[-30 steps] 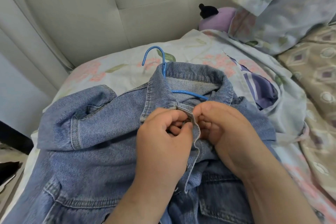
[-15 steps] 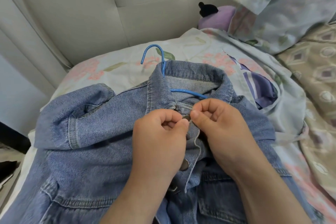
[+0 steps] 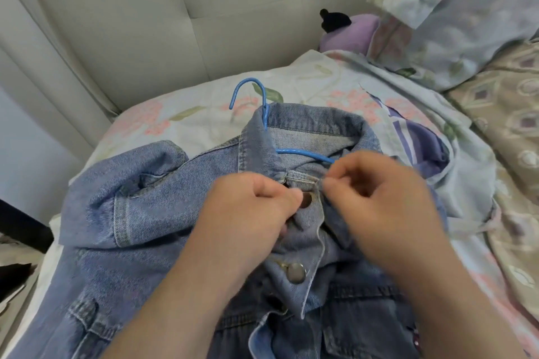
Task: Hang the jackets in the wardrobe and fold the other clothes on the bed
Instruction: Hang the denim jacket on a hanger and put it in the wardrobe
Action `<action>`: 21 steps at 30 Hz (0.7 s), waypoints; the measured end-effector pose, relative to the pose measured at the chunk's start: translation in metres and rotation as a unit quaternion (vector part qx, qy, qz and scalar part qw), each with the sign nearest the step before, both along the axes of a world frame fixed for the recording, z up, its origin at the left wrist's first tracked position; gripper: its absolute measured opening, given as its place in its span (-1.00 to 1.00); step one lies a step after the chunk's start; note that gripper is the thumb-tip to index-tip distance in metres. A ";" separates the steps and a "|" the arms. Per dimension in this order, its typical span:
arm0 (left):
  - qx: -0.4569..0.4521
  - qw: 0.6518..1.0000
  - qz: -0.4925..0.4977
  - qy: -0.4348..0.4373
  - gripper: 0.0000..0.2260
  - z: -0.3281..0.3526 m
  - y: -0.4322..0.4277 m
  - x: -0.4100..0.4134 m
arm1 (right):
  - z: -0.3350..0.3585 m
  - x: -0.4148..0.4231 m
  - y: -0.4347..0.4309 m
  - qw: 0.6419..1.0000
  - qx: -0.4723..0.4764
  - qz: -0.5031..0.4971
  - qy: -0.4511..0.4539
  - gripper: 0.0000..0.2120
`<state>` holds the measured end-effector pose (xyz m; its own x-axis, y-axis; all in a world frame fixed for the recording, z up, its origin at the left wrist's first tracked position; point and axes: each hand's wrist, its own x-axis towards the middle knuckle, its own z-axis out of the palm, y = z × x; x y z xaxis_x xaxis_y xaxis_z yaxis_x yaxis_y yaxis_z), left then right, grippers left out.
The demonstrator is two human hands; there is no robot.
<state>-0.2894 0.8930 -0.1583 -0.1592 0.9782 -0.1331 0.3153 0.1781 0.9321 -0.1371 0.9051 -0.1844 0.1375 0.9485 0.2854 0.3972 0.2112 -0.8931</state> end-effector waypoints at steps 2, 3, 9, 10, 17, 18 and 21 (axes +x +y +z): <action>0.073 0.996 0.015 0.051 -0.84 0.015 0.010 -0.017 | 0.005 0.014 0.000 0.992 0.054 -0.110 0.014 -0.97; 0.113 0.989 0.043 0.088 -0.77 0.019 0.019 -0.028 | 0.005 0.020 0.002 0.983 0.076 -0.168 -0.006 -0.94; 0.091 0.904 0.015 0.418 -0.50 -0.001 0.061 -0.074 | -0.015 0.025 0.015 0.947 -0.095 -0.154 -0.265 -0.51; 0.095 0.884 -0.002 0.458 -0.53 -0.008 0.060 -0.075 | -0.017 0.025 0.015 0.943 -0.096 -0.148 -0.282 -0.51; 0.189 0.859 -0.030 0.475 -0.59 -0.025 0.046 -0.073 | -0.025 0.022 0.014 0.940 -0.005 -0.181 -0.287 -0.68; 0.183 0.870 -0.022 0.458 -0.56 -0.024 0.046 -0.076 | -0.025 0.021 0.014 0.942 0.011 -0.180 -0.283 -0.70; 0.187 0.889 -0.004 0.418 -0.47 -0.022 0.045 -0.082 | -0.025 0.019 0.015 0.946 0.047 -0.143 -0.288 -0.71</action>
